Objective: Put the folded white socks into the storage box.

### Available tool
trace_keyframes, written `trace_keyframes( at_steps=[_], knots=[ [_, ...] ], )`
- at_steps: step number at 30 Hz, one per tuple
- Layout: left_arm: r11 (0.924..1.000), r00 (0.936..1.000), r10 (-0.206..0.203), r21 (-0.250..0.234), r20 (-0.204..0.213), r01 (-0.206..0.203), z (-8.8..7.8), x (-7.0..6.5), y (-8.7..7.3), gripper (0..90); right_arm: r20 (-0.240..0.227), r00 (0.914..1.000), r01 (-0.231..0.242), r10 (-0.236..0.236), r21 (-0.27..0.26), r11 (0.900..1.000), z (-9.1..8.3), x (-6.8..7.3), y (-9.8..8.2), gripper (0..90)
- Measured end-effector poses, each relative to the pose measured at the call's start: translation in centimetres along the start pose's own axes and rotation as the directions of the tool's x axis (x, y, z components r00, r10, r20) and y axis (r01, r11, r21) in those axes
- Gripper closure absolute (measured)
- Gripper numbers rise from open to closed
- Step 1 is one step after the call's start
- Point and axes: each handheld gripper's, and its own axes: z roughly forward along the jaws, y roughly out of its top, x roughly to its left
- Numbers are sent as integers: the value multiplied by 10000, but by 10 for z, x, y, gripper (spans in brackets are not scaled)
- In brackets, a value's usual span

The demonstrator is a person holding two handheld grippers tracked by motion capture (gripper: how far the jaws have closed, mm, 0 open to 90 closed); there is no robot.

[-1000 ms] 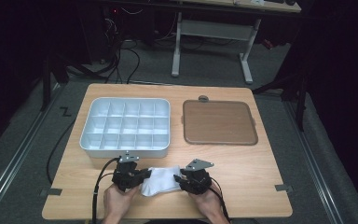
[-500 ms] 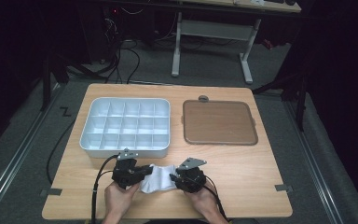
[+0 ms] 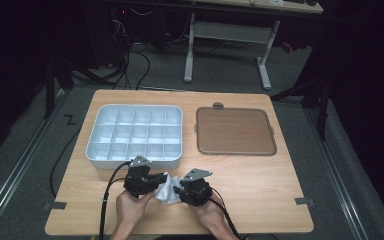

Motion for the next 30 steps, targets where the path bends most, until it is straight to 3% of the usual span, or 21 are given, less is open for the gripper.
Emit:
trace_keyframes(
  at_steps=[8, 16, 22, 27, 30],
  knots=[
    [9999, 9998, 141, 102, -110, -140, 2, 3, -2, 841, -193, 9998, -23, 23, -10, 10000, 7, 8, 7, 678],
    [9996, 9998, 150, 230, -123, -147, 2, 6, -2, 841, -563, 9979, -337, 326, -182, 9993, -3, 1, 8, 632],
    [9993, 9996, 226, 315, -147, -222, 2, 7, -3, 841, -564, 9975, -447, 416, -564, 9974, -17, -6, 7, 624],
    [9992, 9996, 235, 322, -148, -230, 2, 7, -3, 841, -499, 9966, -688, 651, -763, 9947, -28, -19, -1, 717],
    [9990, 9996, 260, 373, -143, -255, 3, 6, -3, 841, -438, 9970, -660, 637, -538, 9964, -25, -22, -5, 748]
  ],
)
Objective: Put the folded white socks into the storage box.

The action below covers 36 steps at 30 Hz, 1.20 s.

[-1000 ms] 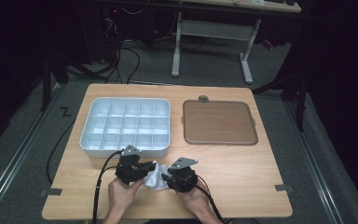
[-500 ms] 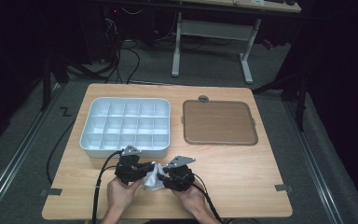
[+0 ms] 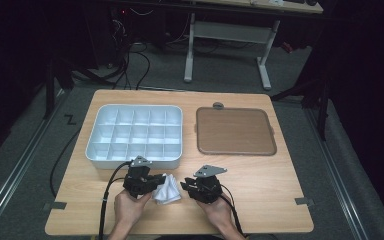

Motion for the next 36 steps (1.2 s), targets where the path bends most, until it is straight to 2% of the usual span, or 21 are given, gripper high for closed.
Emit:
trace_keyframes(
  at_steps=[4, 6, 14, 23, 29, 30, 31, 32, 34, 36],
  knots=[
    [10000, 10000, 20, 21, 54, -20, 1, -2, -1, 841, -41, 9999, 125, -124, 409, 9991, 11, 2, -3, 765],
    [9999, 9999, -105, 37, 123, 104, 2, -3, 0, 841, -40, 9998, 197, -195, 548, 9983, 16, 4, -3, 776],
    [9994, 9995, -102, 347, 287, 92, 7, -8, -3, 841, -113, 9992, 400, -394, 660, 9970, 20, 11, -3, 788],
    [9988, 9990, -298, 391, 341, 285, 14, -10, -6, 840, -214, 9988, 464, -449, 786, 9958, 24, 12, -2, 789],
    [9997, 9992, -143, 191, 372, 136, 21, -7, -13, 832, -186, 9989, 453, -439, 803, 9957, 25, 9, -3, 792],
    [9995, 9988, 271, 141, 402, -277, 22, -7, -18, 832, -179, 9988, 479, -466, 764, 9959, 25, 9, -4, 792],
    [9995, 9988, 271, 141, 402, -277, 22, -7, -18, 832, -152, 9986, 516, -506, 791, 9955, 24, 9, -4, 793],
    [9989, 9981, 457, 71, 406, -460, 23, -7, -20, 833, -135, 9984, 550, -541, 813, 9952, 24, 9, -4, 793],
    [9987, 9980, 498, 39, 401, -500, 24, -6, -21, 836, -115, 9984, 567, -560, 805, 9951, 24, 9, -4, 794],
    [9994, 9983, 358, -11, 466, -358, 25, -4, -22, 837, -71, 9982, 592, -588, 821, 9949, 24, 9, -3, 794]
  ],
)
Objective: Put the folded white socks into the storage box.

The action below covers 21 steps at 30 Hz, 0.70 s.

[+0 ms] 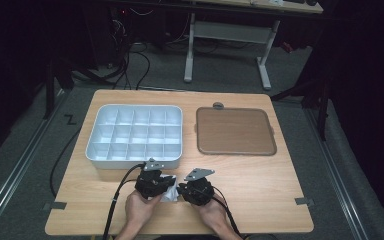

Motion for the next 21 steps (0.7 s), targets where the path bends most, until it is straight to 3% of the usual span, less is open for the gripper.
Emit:
trace_keyframes(
  at_steps=[9, 14, 21],
  knots=[
    [9999, 9999, 154, 71, 20, -154, -3, -1, 2, 825, 31, 10000, 31, -31, 12, 10000, -2, -1, -1, 782],
    [9996, 9997, 232, 147, 83, -233, -7, -3, 6, 796, 58, 10000, -22, 24, -209, 9998, -13, -4, -1, 787],
    [9999, 9996, -149, -17, 256, 149, -13, -3, 12, 777, 72, 10000, 3, -1, -323, 9995, -25, -3, -3, 788]
  ],
)
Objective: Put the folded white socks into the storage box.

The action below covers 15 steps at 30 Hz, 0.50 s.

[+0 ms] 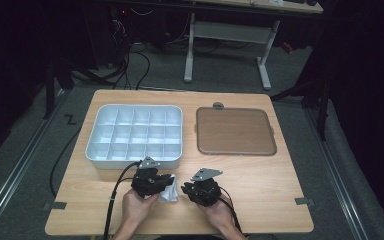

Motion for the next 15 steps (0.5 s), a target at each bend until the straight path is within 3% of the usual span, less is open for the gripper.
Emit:
trace_keyframes(
  at_steps=[6, 9, 12, 15],
  knots=[
    [9999, 9999, -136, -97, -35, 135, -4, 1, 4, 750, -102, 9996, 249, -251, -255, 9994, -14, 8, 1, 783],
    [9998, 9998, -169, -89, -86, 168, -3, 1, 4, 733, 160, 9978, 655, -648, -433, 9969, -21, 17, 2, 767],
    [9998, 9996, -168, -51, -232, 167, 1, 2, 2, 729, 54, 9945, 1048, -1047, -561, 9929, -26, 28, 5, 756],
    [9997, 9987, -260, -45, -428, 258, 6, 3, 2, 717, -172, 9934, 1119, -1132, -629, 9917, -28, 34, 8, 739]
  ],
)
